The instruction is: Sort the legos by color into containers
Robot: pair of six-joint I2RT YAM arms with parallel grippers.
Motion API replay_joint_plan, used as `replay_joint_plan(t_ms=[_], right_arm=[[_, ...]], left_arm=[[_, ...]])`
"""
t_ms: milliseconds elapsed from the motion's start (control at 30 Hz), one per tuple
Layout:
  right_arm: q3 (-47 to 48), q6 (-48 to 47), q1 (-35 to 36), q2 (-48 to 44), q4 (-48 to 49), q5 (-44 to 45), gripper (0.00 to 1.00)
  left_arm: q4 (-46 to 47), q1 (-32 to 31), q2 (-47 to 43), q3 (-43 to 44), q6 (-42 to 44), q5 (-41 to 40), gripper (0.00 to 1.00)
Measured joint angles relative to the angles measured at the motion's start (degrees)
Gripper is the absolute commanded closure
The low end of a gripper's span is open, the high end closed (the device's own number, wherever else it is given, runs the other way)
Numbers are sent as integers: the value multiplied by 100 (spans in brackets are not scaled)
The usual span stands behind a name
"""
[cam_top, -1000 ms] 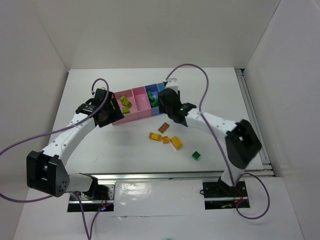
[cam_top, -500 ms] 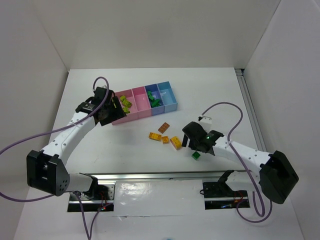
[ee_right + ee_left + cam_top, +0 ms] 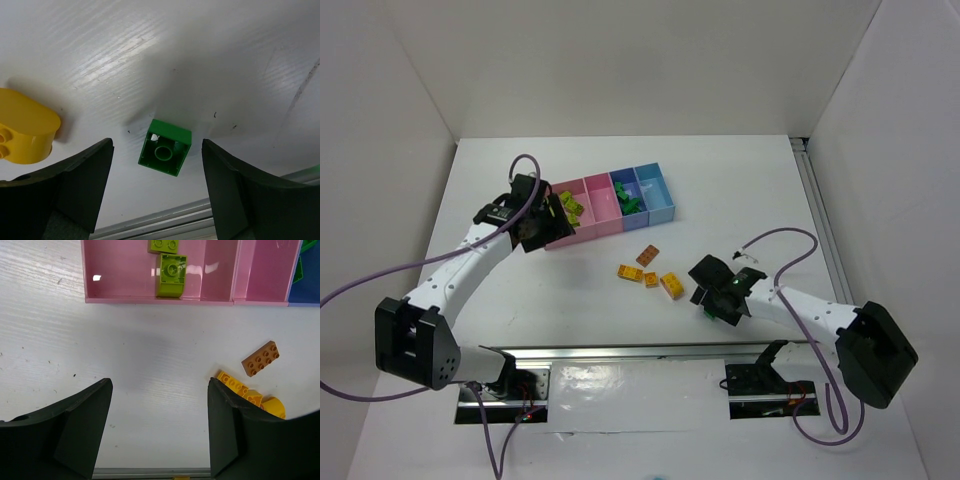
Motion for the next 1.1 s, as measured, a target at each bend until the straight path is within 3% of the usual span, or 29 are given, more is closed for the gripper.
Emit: replay_joint_plan(t_ms=[67, 200, 333, 533, 667, 900, 1100], right_arm=[[-48, 201, 0, 28, -13, -46, 24], [-96, 363, 0, 55, -9, -109, 46], [-96, 354, 0, 55, 15, -85, 61], [177, -251, 7, 59, 59, 323, 66], [1010, -1209, 7, 232, 448, 745, 66], [3453, -3150, 7, 2328, 2031, 1091, 65], [4922, -4017, -57, 4050, 2553, 942, 62]], left_arm=[[-2, -20, 15, 0, 0, 0, 21], [0, -28, 20, 0, 0, 2, 21], [0, -28, 20, 0, 0, 2, 21], [17, -28, 20, 0, 0, 0, 19], [42, -28, 20, 0, 0, -17, 19], [42, -26, 20, 0, -9, 20, 19], [31, -17, 20, 0, 2, 101, 19]])
